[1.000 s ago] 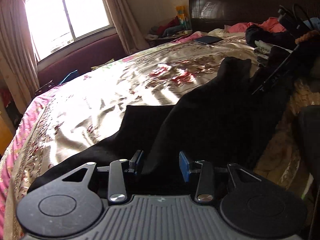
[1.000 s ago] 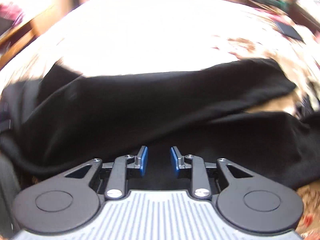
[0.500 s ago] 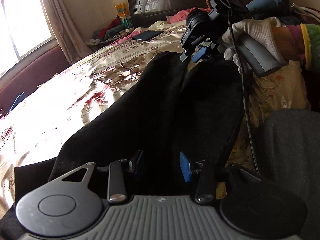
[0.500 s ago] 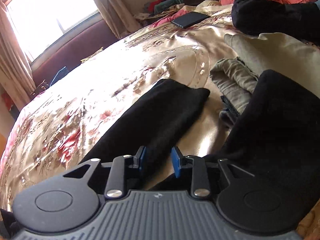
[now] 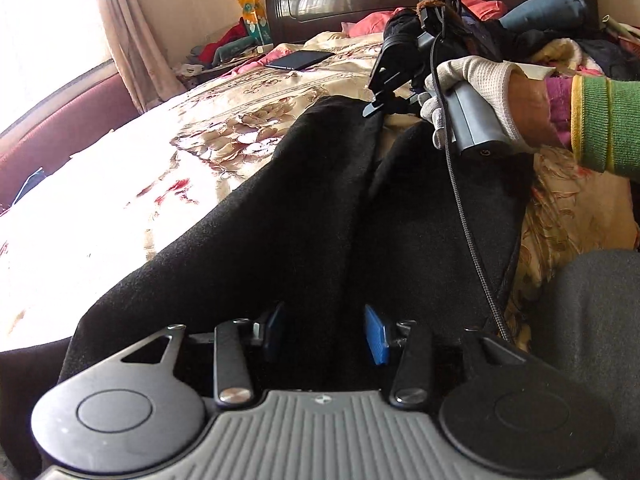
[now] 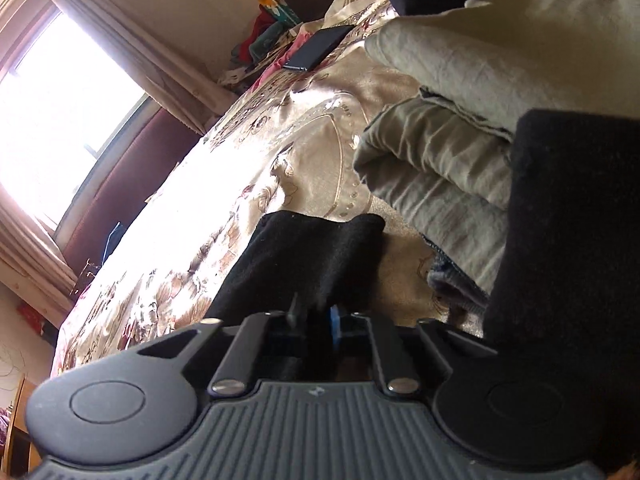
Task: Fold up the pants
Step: 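Grasp the pants leg end with the right gripper and pull it along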
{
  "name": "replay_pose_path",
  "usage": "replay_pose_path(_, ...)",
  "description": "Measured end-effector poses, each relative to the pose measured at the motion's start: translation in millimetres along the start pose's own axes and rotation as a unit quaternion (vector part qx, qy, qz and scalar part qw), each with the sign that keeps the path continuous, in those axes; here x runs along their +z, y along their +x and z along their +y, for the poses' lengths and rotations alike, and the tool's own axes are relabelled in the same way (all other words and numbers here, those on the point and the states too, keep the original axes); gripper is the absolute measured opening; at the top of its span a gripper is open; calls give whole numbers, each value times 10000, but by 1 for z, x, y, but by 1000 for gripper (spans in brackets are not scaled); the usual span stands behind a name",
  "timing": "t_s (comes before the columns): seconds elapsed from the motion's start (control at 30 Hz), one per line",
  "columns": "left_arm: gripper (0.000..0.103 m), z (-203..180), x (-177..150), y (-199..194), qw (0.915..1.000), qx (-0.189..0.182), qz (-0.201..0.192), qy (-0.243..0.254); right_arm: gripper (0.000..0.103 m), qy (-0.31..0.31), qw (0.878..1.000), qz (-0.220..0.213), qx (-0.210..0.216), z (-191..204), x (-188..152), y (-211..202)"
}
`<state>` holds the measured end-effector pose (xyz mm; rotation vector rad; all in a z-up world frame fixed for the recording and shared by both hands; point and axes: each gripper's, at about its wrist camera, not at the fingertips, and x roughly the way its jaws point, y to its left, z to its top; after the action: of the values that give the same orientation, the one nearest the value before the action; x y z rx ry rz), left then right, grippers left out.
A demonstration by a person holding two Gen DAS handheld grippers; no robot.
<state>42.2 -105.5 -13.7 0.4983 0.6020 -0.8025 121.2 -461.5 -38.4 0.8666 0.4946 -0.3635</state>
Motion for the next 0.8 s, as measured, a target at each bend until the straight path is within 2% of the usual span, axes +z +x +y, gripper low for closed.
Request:
replay_pose_path(0.07,57,1,3,3,10000,18,-9,-6,5,107,9996,-63,245,1,5,-12)
replay_pose_path(0.17,57,2,5,0,9999,81,-46,51,4,-86,9972,-234,702,15,16,-45)
replay_pose_path(0.3,57,-1,11,-15,9993,218,-245,194,4,-367,9886,-546,1356,37,34,-111)
replay_pose_path(0.4,57,-6,9,-33,9983,229,-446,303,4,-415,9822,-810,1641,33,32,-167)
replay_pose_path(0.5,57,-13,-2,-37,9978,218,-359,508,4,-413,9868,-821,1334,3,11,-194)
replay_pose_path(0.6,57,-20,-12,-31,9979,105,-35,636,5,-213,9979,-369,494,-43,-13,-171)
replay_pose_path(0.63,57,-22,-14,-31,9977,88,8,668,5,-78,9988,-287,383,-55,-17,-167)
replay_pose_path(0.77,57,-28,-12,-29,9970,117,75,756,6,3,9989,-357,298,-76,-19,-162)
replay_pose_path(0.8,57,-28,-10,-27,9970,100,85,767,10,21,9991,-283,329,-78,-18,-161)
